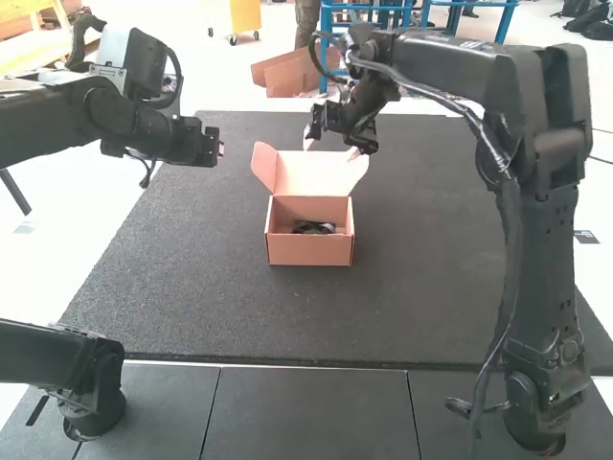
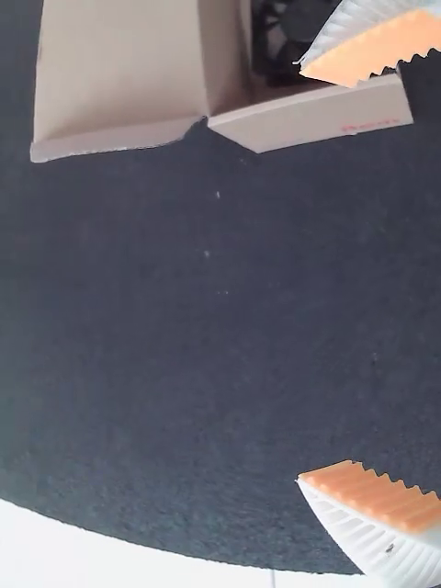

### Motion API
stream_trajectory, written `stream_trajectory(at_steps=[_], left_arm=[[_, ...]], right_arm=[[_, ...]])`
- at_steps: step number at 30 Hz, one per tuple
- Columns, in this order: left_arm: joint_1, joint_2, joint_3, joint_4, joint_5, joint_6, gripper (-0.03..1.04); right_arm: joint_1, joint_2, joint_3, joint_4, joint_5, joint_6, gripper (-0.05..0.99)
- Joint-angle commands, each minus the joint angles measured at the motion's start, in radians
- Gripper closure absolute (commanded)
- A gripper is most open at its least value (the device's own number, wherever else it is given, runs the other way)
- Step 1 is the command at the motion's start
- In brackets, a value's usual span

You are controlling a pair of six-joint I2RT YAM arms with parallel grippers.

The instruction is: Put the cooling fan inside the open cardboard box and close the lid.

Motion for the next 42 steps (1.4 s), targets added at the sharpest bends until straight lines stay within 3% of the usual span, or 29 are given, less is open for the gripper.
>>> stream_trajectory(at_steps=[1, 4, 6, 11, 16, 22, 29, 36, 39, 42], left_arm=[[0.005, 0.046, 0.028, 0.029, -0.009, 0.006, 0.04], [0.010, 0.092, 0.028, 0.066, -0.011, -0.020, 0.04], [0.010, 0.124, 0.030, 0.084, -0.028, -0.038, 0.04], [0.011, 0.196, 0.051, 0.150, -0.113, -0.052, 0.04], [0.011, 0.289, 0.102, 0.195, -0.144, -0.057, 0.04], [0.011, 0.406, 0.182, 0.232, -0.167, -0.066, 0.04], [0.011, 0.516, 0.249, 0.255, -0.189, -0.078, 0.04], [0.013, 0.582, 0.272, 0.281, -0.218, -0.083, 0.04], [0.031, 0.607, 0.283, 0.291, -0.233, -0.083, 0.04], [0.052, 0.632, 0.300, 0.302, -0.235, -0.083, 0.04]], right_arm=[[-0.028, -0.121, -0.004, -0.048, -0.008, -0.109, 0.02], [-0.061, -0.175, -0.076, -0.050, -0.005, -0.152, 0.02], [-0.094, -0.232, -0.144, 0.009, 0.015, -0.188, 0.02], [-0.124, -0.350, -0.348, 0.197, 0.127, -0.231, 0.03], [-0.132, -0.427, -0.501, 0.314, 0.127, -0.229, 0.03], [-0.152, -0.463, -0.615, 0.478, 0.107, -0.215, 0.03], [-0.172, -0.456, -0.641, 0.668, 0.107, -0.203, 0.03], [-0.186, -0.396, -0.603, 0.687, 0.081, -0.189, 0.03], [-0.196, -0.370, -0.578, 0.682, 0.047, -0.169, 0.04], [-0.201, -0.336, -0.538, 0.639, -0.022, -0.140, 0.04]])
